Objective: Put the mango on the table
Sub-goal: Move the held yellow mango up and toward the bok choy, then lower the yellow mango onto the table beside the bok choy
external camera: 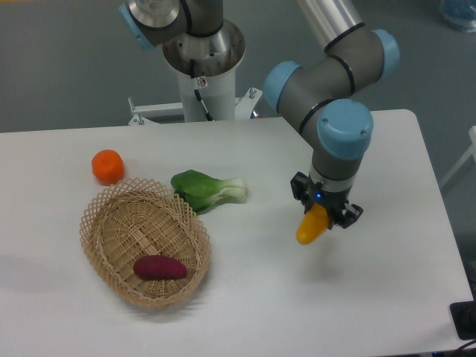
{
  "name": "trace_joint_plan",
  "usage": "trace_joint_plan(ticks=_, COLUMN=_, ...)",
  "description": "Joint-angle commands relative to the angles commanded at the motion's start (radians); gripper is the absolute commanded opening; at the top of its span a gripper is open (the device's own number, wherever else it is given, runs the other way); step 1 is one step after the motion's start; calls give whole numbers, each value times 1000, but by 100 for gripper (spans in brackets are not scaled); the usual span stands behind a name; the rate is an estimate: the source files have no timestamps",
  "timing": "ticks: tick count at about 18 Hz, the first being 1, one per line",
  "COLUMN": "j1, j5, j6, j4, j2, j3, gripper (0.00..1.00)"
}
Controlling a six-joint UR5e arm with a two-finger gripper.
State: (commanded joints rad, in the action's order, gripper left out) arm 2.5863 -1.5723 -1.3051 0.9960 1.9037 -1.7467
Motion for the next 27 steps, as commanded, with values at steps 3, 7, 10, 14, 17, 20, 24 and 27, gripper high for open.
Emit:
trace_joint_plan(ticks=3, j1=15, j5=-2, j6=-110, j4=-40, j2=-31, j3=-86, gripper=27)
trace_joint_plan(ticks=7, j1=29, j5=-2, j6=-227, j4=-40, j2=-72, j3=-154, gripper=28)
trace_joint_plan(ticks=10, j1=54, j5=-3, j6=-328, j4=-42, j2=-112, j3=-220, gripper=28)
trace_joint_plan(ticks=14, j1=90, j5=-2, j6=-436, j4=-42, j2=-147, j3=-278, gripper=28)
trace_joint_plan(ticks=17, j1=97, j5=-3, j6=-473, j4=-43, j2=-146, j3=-287, gripper=30)
trace_joint_plan(ticks=20, j1=100, j5=-5, j6=-516, j4=-43, j2=-146, j3=-300, gripper=31)
trace_joint_plan(ticks=24, j1=109, j5=-3, j6=-545, j4=-48, j2=-143, j3=-312, gripper=34)
trace_joint_plan(ticks=27, j1=113, j5=-2, j6=-540, j4=-54, j2=-140, j3=-312, gripper=34)
